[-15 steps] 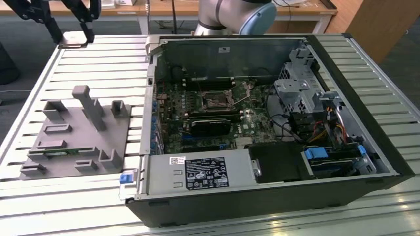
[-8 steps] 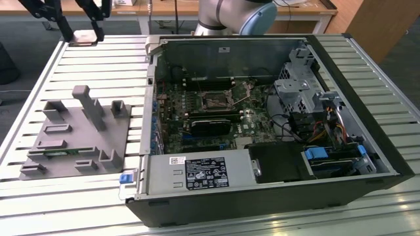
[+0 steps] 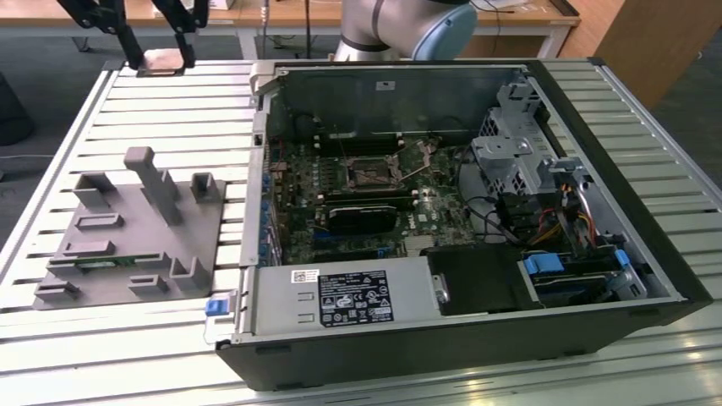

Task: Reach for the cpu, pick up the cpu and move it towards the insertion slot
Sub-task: 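Pick up the cpu and move it towards the insertion slot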

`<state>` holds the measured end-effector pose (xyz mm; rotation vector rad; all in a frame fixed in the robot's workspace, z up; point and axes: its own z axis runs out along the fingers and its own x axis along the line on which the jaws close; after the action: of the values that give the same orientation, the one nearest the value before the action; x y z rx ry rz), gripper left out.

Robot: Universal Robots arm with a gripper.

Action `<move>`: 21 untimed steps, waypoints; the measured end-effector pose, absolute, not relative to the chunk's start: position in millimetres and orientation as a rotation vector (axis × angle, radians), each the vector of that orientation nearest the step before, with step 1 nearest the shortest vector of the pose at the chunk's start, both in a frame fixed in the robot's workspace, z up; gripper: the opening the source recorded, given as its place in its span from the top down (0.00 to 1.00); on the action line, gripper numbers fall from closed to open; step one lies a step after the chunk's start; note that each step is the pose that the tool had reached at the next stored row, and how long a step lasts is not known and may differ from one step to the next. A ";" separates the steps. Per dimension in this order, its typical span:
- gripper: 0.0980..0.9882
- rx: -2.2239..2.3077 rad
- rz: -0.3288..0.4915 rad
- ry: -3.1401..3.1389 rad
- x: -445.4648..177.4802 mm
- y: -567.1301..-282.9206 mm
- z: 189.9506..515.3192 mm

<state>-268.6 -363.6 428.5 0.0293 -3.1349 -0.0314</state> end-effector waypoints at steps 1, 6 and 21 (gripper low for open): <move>0.50 0.029 -0.031 -3.135 -266.5 -362.7 428.5; 0.50 0.029 -0.031 -3.135 -256.7 -358.4 428.6; 0.50 0.029 -0.031 -3.135 -223.7 -340.7 428.3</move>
<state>-223.7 -340.7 428.3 0.0292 -3.1348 -0.0313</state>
